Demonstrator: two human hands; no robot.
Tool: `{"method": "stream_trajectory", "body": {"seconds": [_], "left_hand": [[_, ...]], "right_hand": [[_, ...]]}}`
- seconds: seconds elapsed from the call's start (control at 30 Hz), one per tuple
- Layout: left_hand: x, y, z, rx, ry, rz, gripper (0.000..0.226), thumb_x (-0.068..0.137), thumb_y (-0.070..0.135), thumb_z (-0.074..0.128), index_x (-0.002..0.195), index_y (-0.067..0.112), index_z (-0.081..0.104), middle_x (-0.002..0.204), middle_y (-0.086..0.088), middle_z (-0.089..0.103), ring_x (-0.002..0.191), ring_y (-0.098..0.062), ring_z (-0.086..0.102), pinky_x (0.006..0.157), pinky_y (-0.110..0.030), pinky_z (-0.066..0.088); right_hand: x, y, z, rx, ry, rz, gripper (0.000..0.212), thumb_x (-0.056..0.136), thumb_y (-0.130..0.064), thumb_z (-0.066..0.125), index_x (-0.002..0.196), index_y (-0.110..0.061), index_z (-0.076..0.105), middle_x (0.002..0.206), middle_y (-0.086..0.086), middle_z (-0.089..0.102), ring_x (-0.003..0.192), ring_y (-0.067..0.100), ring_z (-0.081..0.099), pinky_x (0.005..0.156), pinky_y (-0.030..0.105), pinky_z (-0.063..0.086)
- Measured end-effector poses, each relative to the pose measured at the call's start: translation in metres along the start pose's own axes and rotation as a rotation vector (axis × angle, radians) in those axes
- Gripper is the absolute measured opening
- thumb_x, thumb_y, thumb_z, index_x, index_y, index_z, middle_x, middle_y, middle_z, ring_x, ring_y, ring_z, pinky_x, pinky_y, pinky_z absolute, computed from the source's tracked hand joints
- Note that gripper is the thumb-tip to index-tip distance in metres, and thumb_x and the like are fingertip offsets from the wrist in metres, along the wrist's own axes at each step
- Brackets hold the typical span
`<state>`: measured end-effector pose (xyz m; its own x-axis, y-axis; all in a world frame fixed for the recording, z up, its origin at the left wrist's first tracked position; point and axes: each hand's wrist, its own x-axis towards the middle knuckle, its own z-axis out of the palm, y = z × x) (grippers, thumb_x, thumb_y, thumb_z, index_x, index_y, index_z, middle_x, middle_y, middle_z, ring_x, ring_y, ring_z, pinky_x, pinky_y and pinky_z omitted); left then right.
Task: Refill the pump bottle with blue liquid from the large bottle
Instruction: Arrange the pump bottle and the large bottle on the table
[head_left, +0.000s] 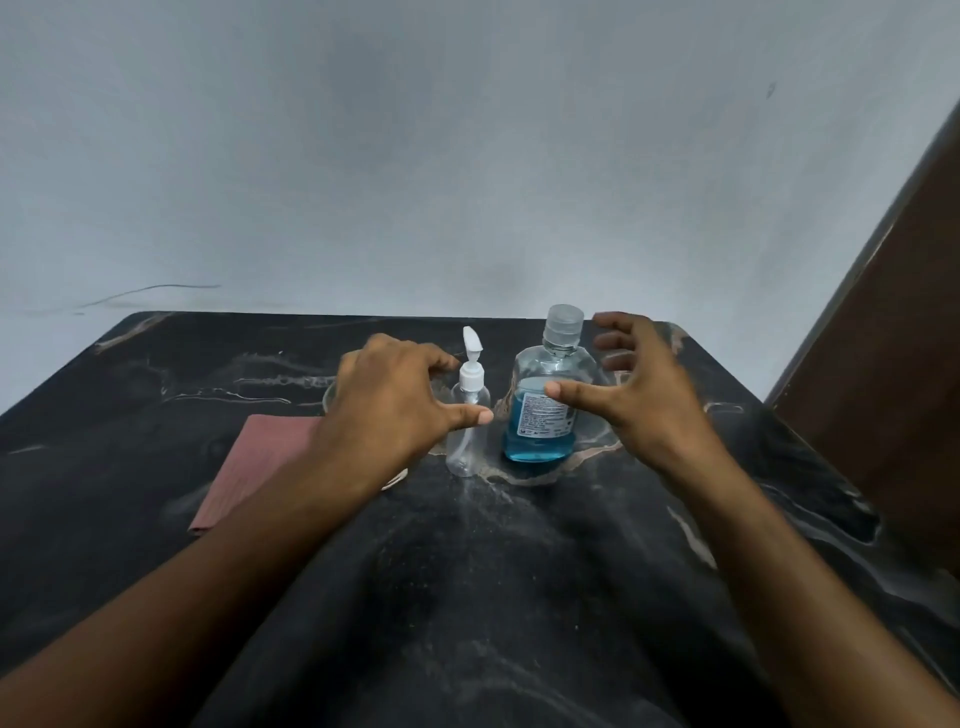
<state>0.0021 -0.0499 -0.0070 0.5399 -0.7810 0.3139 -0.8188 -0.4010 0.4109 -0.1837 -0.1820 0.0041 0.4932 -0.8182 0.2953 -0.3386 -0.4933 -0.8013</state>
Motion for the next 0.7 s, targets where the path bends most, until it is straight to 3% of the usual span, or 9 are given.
{"method": "stream_trajectory", "body": {"seconds": [0.1,0.23,0.37,0.53,0.7], "left_hand": [[0.004,0.005,0.003,0.012,0.028,-0.017,0.072,0.063,0.078,0.072,0.118,0.033,0.074,0.123,0.007,0.072,0.129,-0.019,0.052,0.104,-0.041,0.037],[0.005,0.013,0.004,0.006,0.081,-0.022,0.061,0.067,0.071,0.076,0.112,0.029,0.077,0.116,0.004,0.073,0.126,-0.021,0.05,0.098,-0.039,0.037],[0.0,0.015,0.002,-0.088,0.121,-0.031,0.048,0.067,0.061,0.084,0.1,0.026,0.08,0.1,0.003,0.069,0.116,-0.023,0.057,0.092,-0.037,0.046],[-0.011,0.01,-0.014,-0.2,0.062,-0.034,0.041,0.07,0.054,0.086,0.099,0.025,0.08,0.101,0.0,0.075,0.101,-0.019,0.066,0.09,-0.042,0.056],[-0.044,0.004,-0.035,-0.312,0.082,-0.032,0.03,0.074,0.042,0.089,0.095,0.023,0.081,0.077,0.011,0.073,0.077,-0.007,0.068,0.067,-0.021,0.048]], "right_hand": [[0.014,0.0,0.001,0.04,-0.152,-0.019,0.068,0.072,-0.027,0.087,0.132,-0.023,0.056,0.12,-0.011,0.061,0.111,0.009,0.058,0.076,0.013,0.046],[0.025,0.007,0.002,0.079,-0.197,-0.009,0.048,0.076,-0.018,0.084,0.121,-0.018,0.066,0.113,-0.004,0.071,0.104,0.015,0.066,0.083,0.026,0.056],[0.028,0.009,0.005,0.148,-0.196,0.006,0.037,0.074,-0.016,0.084,0.106,-0.025,0.069,0.102,-0.005,0.072,0.096,0.014,0.068,0.069,0.021,0.054],[0.025,0.005,0.008,0.132,-0.142,0.03,0.043,0.071,-0.015,0.087,0.111,-0.015,0.07,0.106,0.001,0.072,0.098,0.021,0.069,0.088,0.041,0.059],[0.009,0.0,0.006,0.107,-0.128,-0.011,0.04,0.068,-0.02,0.089,0.104,-0.018,0.072,0.099,-0.001,0.074,0.094,0.02,0.071,0.083,0.038,0.061]]}}
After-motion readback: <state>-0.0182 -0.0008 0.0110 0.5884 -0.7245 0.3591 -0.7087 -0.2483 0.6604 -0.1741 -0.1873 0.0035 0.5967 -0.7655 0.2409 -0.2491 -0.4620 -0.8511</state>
